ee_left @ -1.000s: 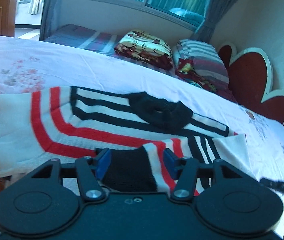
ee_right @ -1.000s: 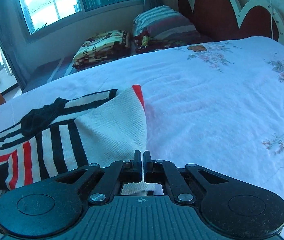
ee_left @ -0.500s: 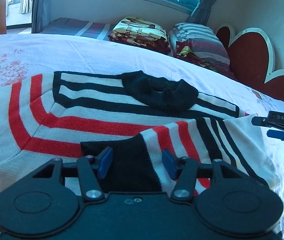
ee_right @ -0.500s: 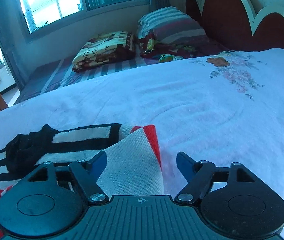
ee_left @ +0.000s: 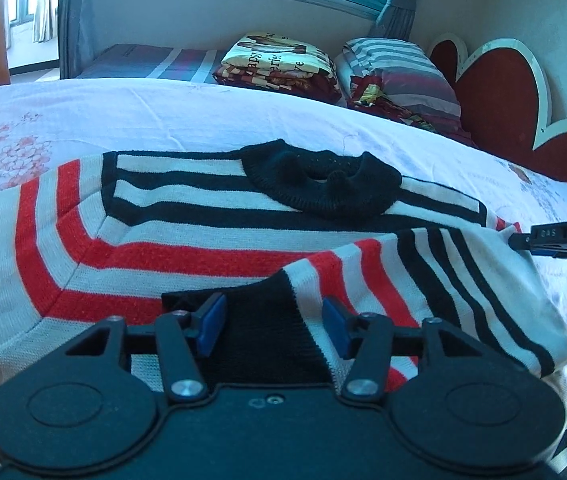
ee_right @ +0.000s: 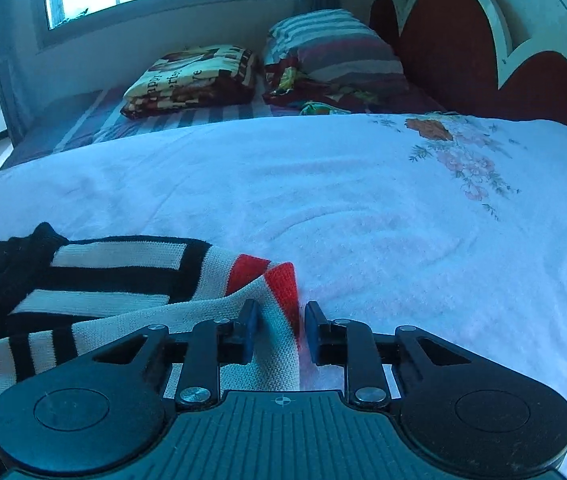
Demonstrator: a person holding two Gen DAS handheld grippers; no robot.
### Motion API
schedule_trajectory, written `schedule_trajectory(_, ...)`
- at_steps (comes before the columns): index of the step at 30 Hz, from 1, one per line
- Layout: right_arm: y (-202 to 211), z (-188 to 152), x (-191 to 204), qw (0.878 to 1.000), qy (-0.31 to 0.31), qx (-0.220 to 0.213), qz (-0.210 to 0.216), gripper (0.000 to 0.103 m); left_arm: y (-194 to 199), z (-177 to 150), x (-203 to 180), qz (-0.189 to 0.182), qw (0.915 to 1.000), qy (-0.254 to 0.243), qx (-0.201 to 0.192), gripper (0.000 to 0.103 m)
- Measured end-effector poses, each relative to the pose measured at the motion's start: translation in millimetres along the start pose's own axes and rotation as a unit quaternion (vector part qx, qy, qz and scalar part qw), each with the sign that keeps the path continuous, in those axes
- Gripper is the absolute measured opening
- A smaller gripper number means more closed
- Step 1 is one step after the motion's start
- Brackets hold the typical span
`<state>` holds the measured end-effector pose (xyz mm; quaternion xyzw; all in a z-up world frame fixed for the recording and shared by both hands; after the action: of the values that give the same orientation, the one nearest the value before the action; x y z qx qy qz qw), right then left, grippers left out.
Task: Fold small clothes
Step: 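Open the right tool to release the folded sleeve on the body, then grasp the black cuff of the other sleeve with the left tool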
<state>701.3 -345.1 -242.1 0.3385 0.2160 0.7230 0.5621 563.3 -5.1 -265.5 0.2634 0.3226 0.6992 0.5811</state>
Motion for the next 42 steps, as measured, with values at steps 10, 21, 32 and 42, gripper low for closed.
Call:
schedule_trajectory(10, 46.3, -31.6, 99.6, 0.993, 0.082, -0.023, 0.085, 0.067, 26.3, 3.0, 17.5, 0.023, 0.9990, 0.039, -0.006, 0.090)
schedule_trajectory(21, 23.7, -91.8, 214.7, 0.976, 0.159, 0.008, 0.146, 0.066, 48.9, -14.9, 87.6, 0.072, 0.9929, 0.095, 0.007, 0.083)
schedule_trajectory(32, 12.3, -104.5, 260.2, 0.972, 0.166, 0.017, 0.166, 0.066, 76.5, -34.5, 194.2, 0.124, 0.9757, 0.181, 0.010, 0.083)
schedule_trajectory(42, -7.8, -126.0, 304.5, 0.969, 0.171, 0.048, 0.172, 0.066, 79.0, -50.3, 278.7, 0.143, 0.9553, 0.258, 0.019, 0.083)
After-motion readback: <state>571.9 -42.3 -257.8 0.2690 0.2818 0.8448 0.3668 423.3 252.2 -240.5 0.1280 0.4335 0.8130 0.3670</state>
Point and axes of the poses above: each gripper's, at about its wrist camera, not at the fingertips, and y roughly against the way its jaws point, x to its left, z to its top, the point moved 9 cm from there along -y, roughly the way its jaws point, and after that the axes turned 13 degrees about z, right-handed, at the moved point
